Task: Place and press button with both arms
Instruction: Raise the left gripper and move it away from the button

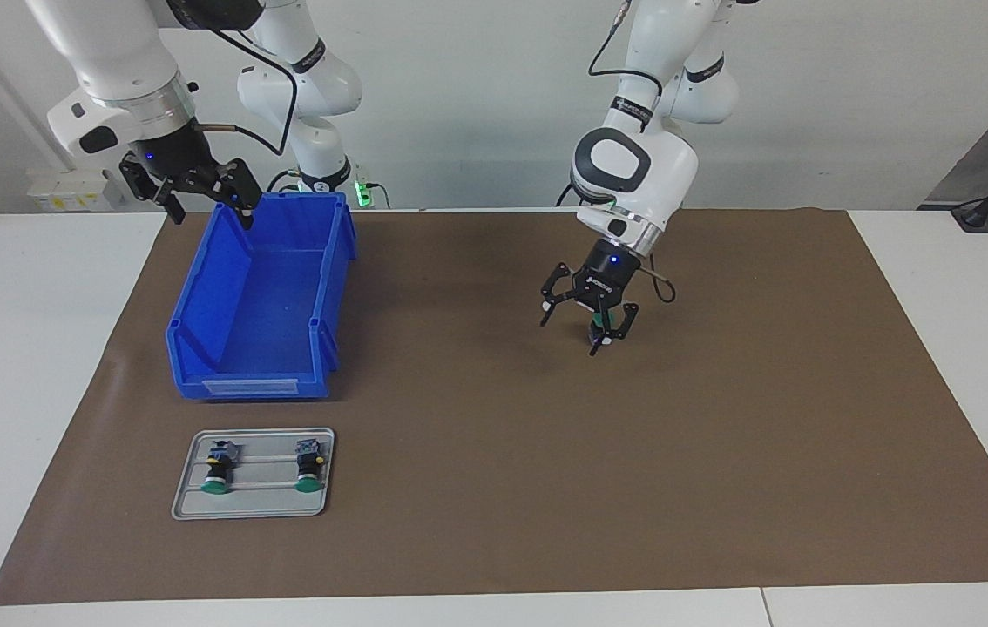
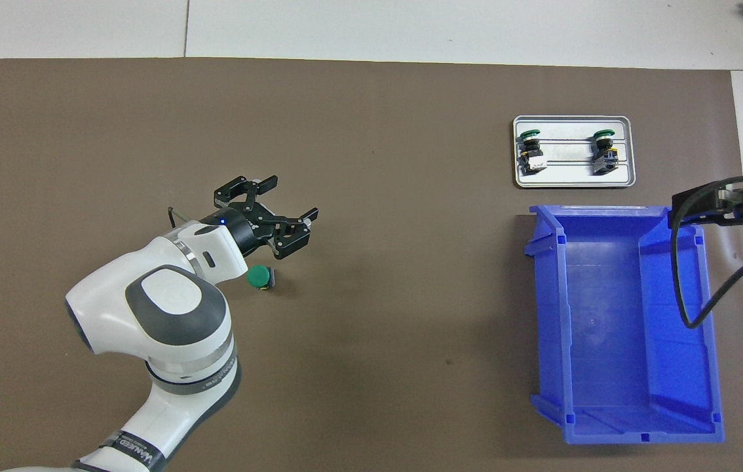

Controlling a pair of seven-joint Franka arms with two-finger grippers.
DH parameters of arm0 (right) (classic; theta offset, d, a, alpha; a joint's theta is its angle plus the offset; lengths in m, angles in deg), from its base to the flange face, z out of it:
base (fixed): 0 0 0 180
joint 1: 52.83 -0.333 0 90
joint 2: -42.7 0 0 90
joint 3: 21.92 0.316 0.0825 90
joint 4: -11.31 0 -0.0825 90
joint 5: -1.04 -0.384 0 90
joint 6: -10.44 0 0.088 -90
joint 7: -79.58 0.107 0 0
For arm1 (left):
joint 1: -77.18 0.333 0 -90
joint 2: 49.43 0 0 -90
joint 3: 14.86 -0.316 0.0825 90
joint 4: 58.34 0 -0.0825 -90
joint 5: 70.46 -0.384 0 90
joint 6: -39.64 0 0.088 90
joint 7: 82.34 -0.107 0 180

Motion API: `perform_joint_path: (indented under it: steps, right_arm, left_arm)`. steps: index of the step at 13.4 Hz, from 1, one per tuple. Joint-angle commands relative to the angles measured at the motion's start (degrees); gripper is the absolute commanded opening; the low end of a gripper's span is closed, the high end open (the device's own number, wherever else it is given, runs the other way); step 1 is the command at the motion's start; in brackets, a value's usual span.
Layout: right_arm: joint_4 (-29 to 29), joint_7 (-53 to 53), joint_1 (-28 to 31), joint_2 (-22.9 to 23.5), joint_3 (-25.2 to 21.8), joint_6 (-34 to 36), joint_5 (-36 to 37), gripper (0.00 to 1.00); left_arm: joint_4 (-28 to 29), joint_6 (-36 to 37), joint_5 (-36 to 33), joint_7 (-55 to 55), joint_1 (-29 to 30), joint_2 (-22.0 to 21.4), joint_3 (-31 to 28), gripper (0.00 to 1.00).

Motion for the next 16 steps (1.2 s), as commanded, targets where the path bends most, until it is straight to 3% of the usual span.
perform_joint_path:
  steps: [1,3,8,16]
  right_arm:
    - [-1.43,-1.26,0.44,-1.37,0.08,-0.29,-1.01,1.0]
    - [-1.43,-1.26,0.44,-1.37,0.08,-0.29,-1.01,1.0]
    - [-1.43,-1.26,0.44,-1.37,0.08,-0.29,-1.01,1.0]
    - [-1.43,-1.26,0.36,-1.37,0.08,-0.29,-1.01,1.0]
  left_arm:
    - [-0.83,-9.42,0.75,6.64,-3.71,0.54,-0.39,0.97]
    - [-0.74,-12.78,2.15,8.42,-4.42,0.54,-0.04,0.98]
    - [-0.92,-12.79,4.18,8.42,-3.11,0.62,0.23,0.98]
    - [-1.09,-6.56,4.88,8.42,4.79,0.01,0.84,0.99]
